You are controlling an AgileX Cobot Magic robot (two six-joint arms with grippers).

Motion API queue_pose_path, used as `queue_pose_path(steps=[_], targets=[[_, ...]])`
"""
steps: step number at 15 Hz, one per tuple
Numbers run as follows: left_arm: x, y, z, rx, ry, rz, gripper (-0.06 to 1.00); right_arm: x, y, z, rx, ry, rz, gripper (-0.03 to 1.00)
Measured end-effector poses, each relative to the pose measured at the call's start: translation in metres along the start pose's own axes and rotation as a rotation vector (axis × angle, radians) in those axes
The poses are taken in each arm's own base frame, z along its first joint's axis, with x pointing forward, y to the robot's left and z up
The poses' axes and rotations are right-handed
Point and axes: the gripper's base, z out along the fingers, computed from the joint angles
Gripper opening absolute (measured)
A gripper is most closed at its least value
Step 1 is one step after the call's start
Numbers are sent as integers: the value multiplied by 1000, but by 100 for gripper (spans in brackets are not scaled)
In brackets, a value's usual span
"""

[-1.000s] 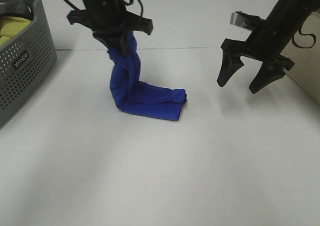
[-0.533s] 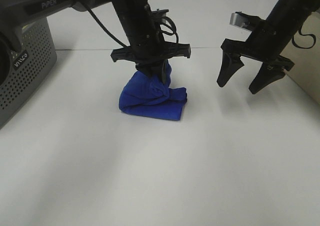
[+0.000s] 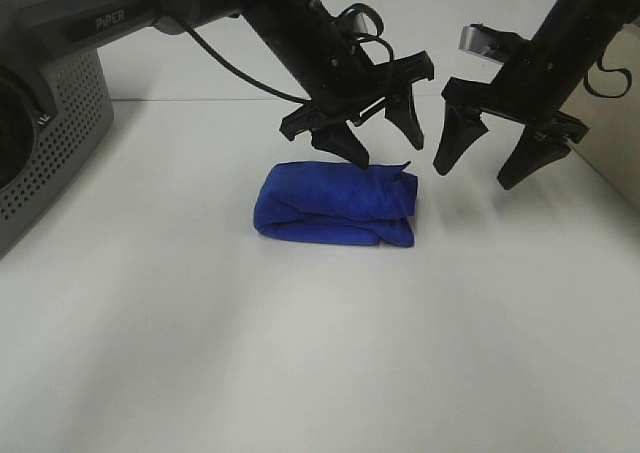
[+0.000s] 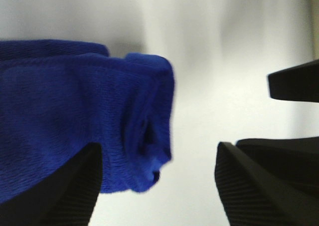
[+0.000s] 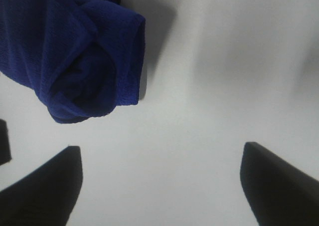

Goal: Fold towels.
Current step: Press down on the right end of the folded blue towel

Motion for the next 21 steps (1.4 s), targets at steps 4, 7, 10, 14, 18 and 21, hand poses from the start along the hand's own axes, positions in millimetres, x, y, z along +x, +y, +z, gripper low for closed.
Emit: queue_pose_path(steps=[4,7,10,14,18,21], targets=[[-20,19,-36,-63,-94,56,64,0,11,-1,-118,-2,-30,83],[-36,56,-78,-200,-135,50,64,-4,40,-3,-354,-62,-87,82],[-37,74,-86,-274,-102,40,64,-4,85,5,-568,-100,-188,81],[-37,75,-87,-288,-96,45,64,-8,87,52,-647,-30,-160,77],[-37,75,-87,-288,-95,44,64,-10,73,88,-641,25,-143,75],[-37,75,-87,-288,-95,44,64,-9,65,107,-639,56,-128,75]])
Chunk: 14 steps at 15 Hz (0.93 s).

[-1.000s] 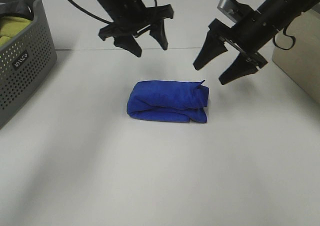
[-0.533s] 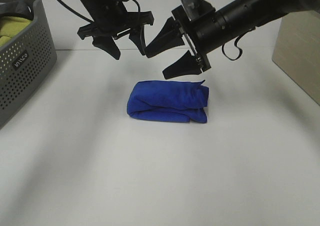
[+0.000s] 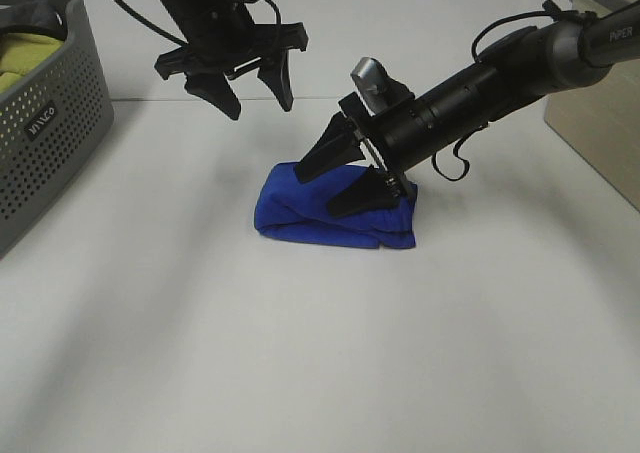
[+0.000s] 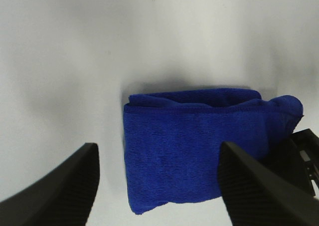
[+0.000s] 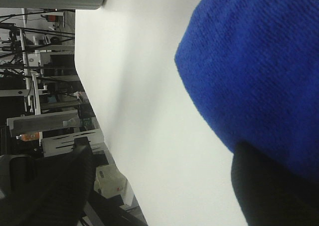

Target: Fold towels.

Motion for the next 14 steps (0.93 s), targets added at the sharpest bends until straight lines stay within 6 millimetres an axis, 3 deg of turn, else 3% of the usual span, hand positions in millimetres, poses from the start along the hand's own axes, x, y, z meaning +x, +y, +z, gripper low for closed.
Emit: queue_pose_path(steps=[3,7,9,10,14], targets=[[0,0,0,0,1,0,64,2,-9,5,7,18,7,75],[0,0,0,0,1,34,64,3,-6,1,49,37,-16,75],[0,0,-1,-1,-1,57,64,3,13,-13,79,23,-63,75],[-1,-2,-10,-8,-18,75,64,4,40,-33,116,-2,-105,75],[-3,-11,-57,-37,-109,128,64,19,81,-76,340,-20,-130,75]])
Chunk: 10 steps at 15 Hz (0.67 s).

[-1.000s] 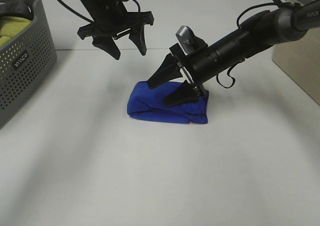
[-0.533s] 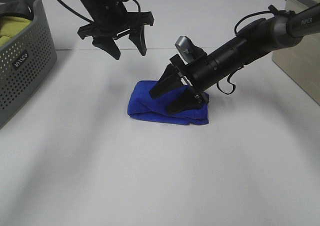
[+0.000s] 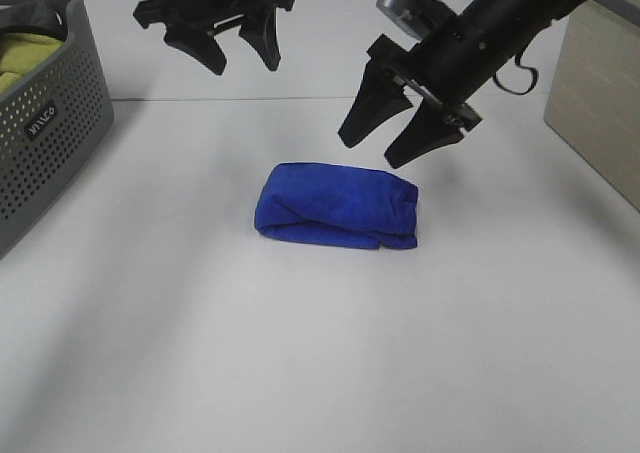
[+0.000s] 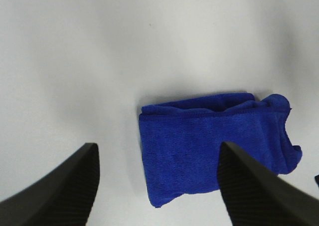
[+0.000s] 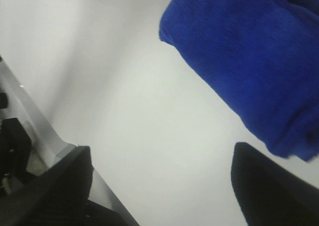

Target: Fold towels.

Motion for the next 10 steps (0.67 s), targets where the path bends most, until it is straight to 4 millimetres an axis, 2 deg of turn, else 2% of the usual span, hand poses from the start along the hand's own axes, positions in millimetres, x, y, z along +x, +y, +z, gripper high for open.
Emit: queue_pose_path(steps=[2,4,6,7,10], targets=[[4,-4,-26,-10,-20,12,64,7,9,-28,144,-18,7,75],[19,-12,-58,-44,-20,46,64,19,22,-60,284,-64,3,75],[46,-21,-81,-75,14,78,64,40,32,-83,373,-89,2,75],[55,-25,-89,-81,20,86,64,47,34,-87,390,-90,-3,75],[111,-40,-129,-126,51,128,64,100,43,-97,426,-60,3,75]])
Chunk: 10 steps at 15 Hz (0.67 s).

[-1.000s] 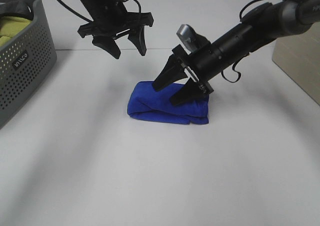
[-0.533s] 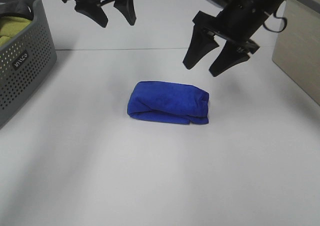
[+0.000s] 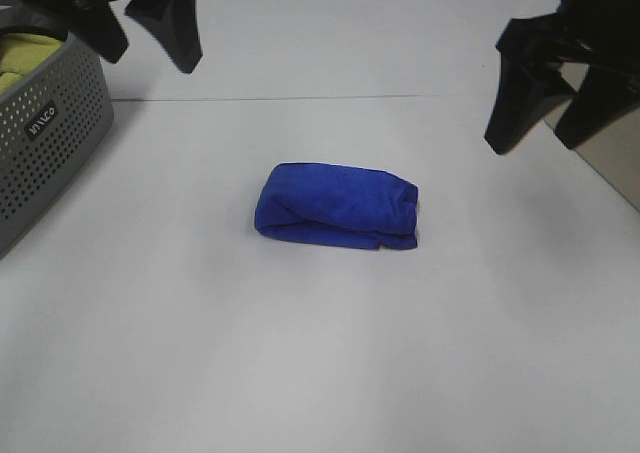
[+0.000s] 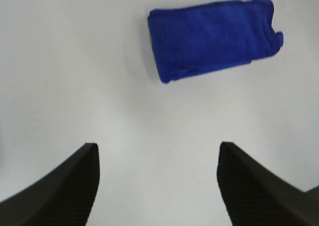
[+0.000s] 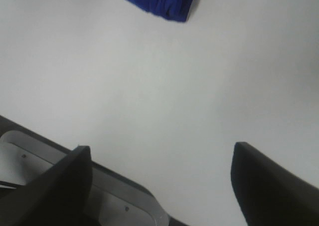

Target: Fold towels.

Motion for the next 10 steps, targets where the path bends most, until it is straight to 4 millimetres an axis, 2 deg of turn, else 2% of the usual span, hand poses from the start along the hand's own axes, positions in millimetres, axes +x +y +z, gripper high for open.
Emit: queue_pose_path(steps=[2,5,7,8,10], targets=[[44,-5,-21,-26,15,12,64,39,2,-1,1,35,18,75],[116,-2,-31,-37,73,1,64,101,2,1,25,80,51,75],[168,8,-33,-35,103,5,64,144,2,2,43,78,45,75],[199,16,-34,-33,99,7,64,172,2,3,58,62,35,75],[241,27,-34,-11,47,12,64,207,1,-2,99,-23,2,75]])
